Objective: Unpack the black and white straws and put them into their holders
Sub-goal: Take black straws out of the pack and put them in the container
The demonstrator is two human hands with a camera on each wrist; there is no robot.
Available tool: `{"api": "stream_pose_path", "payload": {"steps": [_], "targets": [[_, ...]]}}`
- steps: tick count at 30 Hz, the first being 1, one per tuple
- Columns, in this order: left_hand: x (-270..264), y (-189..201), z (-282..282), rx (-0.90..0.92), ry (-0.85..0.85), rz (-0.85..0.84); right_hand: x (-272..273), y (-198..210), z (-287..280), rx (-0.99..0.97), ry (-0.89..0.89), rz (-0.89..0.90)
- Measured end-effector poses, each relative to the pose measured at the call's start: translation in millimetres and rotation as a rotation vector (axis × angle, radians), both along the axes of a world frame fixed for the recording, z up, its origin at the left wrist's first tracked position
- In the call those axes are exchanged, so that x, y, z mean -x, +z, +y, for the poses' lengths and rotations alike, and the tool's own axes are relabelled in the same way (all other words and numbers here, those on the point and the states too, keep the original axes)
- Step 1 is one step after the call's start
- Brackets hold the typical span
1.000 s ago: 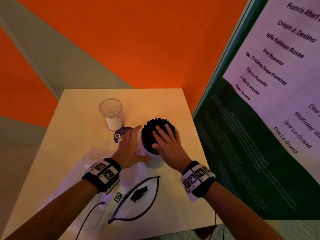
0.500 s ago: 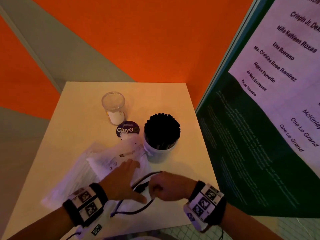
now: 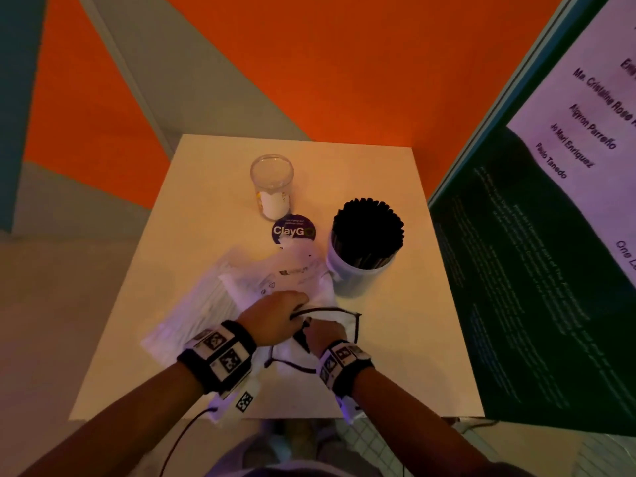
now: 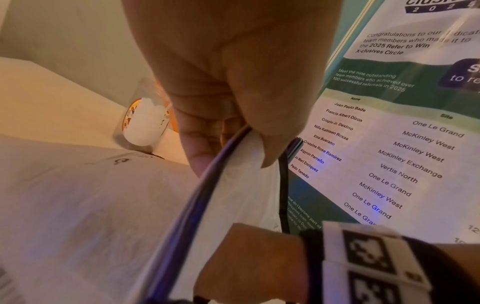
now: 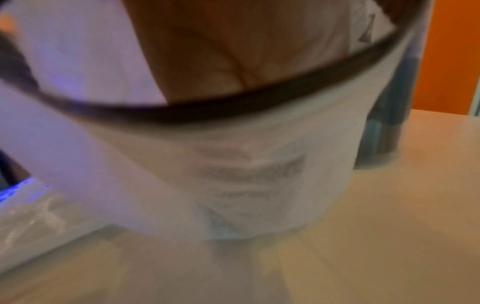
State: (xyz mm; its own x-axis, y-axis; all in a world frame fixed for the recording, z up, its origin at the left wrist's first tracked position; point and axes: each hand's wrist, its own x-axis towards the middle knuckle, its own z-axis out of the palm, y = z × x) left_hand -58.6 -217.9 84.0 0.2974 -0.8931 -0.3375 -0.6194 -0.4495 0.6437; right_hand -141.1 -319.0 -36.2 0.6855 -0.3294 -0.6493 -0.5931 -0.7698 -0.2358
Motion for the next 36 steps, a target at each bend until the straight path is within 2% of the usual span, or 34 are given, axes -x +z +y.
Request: {"api": "stream_pose_path", "payload": {"steps": [7,13,17,22,26,28,30,33,36], "targets": [[7,-2,4,0.022,0.012,-0.031,-1,-11,6,0.075,-0.002,0.129],[7,-7,7,0.024,0.008,-0.032,-1,2,6,-0.024,-0.051,0.038],[4,-9,5,0.037,0.014,-0.004,11,42,5,-0.074,0.004,0.028],[3,-14,-6,0.010,-0.016,-0.059,58,100,-29,-0.126,0.032,0.173],[6,-18,-15,-0.074,-0.078,-0.147,101,154,-76,0.057,0.199,0.241],[11,-15,-22,0.003,-0.138,-0.289,115,181,-99,0.143,0.238,0.268],[19,-10,-32,0.158,-0.175,-0.379,123,206,-116,0.207,0.258,0.303],[36,3,-54,0.321,-0.239,-0.340,126,232,-132,0.232,0.284,0.247],[46,14,-76,0.311,-0.282,-0.290,122,245,-139,0.189,0.290,0.071]]}}
